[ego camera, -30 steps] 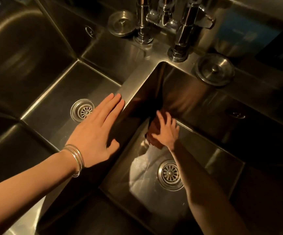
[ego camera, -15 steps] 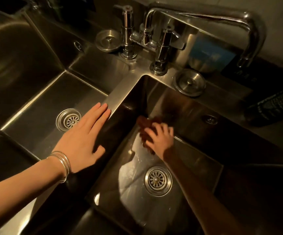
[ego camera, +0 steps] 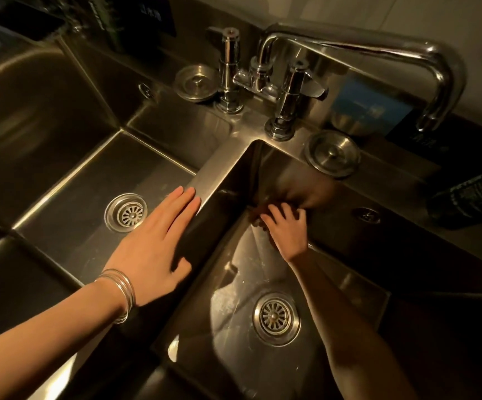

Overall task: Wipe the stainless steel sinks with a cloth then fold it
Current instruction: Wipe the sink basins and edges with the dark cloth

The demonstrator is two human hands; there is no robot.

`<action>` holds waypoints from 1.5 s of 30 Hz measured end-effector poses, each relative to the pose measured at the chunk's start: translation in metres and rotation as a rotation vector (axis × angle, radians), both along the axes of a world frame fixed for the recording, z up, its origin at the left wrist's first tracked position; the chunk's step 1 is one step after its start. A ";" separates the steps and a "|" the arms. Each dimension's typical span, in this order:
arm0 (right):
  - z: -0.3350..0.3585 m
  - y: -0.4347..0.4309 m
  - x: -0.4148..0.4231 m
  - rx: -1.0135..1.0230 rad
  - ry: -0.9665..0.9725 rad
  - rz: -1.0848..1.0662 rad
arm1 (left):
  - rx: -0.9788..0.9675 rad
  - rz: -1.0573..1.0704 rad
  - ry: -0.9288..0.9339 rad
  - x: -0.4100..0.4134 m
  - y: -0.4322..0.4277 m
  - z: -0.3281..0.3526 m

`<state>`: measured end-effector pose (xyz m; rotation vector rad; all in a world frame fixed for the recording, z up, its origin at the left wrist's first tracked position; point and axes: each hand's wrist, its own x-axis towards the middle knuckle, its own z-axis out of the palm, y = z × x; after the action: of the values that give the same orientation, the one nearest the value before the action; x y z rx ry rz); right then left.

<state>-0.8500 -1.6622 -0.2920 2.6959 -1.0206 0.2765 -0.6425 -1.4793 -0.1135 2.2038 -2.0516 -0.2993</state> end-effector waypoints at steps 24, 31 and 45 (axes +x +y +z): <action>0.040 0.009 -0.086 -0.272 -0.213 -0.107 | 0.009 -0.033 -0.029 -0.003 -0.001 0.002; 0.033 0.006 -0.079 -0.342 -0.284 -0.119 | 0.088 -0.118 -0.116 -0.002 -0.003 0.006; -0.046 0.056 0.056 0.723 0.075 -0.209 | -0.015 -0.167 -0.011 0.004 -0.002 -0.003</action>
<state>-0.7944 -1.6061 -0.3381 3.1217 -1.6084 -0.2932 -0.6389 -1.4816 -0.1168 2.0338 -2.2403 -0.2873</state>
